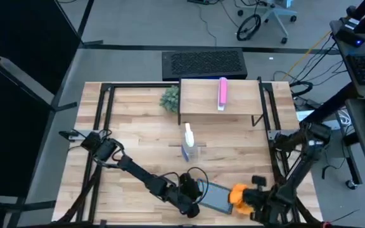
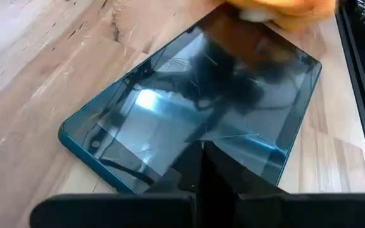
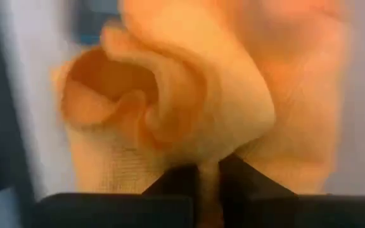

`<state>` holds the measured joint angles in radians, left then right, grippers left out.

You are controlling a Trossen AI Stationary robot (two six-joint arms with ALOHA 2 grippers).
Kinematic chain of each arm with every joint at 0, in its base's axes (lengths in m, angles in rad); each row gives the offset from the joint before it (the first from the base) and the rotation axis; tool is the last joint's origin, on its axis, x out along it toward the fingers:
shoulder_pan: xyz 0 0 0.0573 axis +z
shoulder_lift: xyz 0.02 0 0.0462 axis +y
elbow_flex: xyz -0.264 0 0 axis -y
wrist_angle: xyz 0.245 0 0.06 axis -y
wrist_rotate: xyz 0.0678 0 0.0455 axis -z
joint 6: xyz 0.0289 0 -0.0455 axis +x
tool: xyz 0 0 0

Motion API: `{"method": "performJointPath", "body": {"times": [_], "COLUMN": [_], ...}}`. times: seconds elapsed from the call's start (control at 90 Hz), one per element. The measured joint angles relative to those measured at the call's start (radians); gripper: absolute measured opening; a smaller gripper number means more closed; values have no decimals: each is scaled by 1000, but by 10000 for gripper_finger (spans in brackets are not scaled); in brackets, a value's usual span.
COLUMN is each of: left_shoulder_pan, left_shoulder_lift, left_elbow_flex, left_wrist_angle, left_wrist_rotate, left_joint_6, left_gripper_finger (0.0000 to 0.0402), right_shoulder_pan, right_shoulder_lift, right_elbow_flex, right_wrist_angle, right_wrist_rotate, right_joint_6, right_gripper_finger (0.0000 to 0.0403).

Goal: Apply microfiber cloth
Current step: Wipe the front of the tablet with the orange microfiber cloth

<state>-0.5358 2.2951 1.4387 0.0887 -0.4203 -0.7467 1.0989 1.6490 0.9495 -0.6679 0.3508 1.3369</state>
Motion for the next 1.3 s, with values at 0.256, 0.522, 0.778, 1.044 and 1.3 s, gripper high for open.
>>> {"method": "performJointPath", "body": {"times": [0.256,0.522,0.778,1.044,1.3], "left_shoulder_pan": [0,0,5,7,7], "left_shoulder_lift": [1,1,1,1,-9], "left_elbow_flex": [-1,-1,2,1,0], "left_wrist_angle": [11,11,3,-3,-6], "left_wrist_rotate": [-4,-6,-3,-11,-11], "left_joint_6": [13,5,-21,-32,-33], "left_gripper_finger": [0,0,0,0,0], "right_shoulder_pan": [-182,-376,-284,-83,86], "right_shoulder_lift": [-12,179,203,150,71], "right_elbow_flex": [6,9,16,10,6], "right_wrist_angle": [169,544,349,185,-2], "right_wrist_rotate": [330,212,93,65,-94], "right_joint_6": [-213,-513,-396,-177,23], "right_gripper_finger": [9,9,9,9,9]}}
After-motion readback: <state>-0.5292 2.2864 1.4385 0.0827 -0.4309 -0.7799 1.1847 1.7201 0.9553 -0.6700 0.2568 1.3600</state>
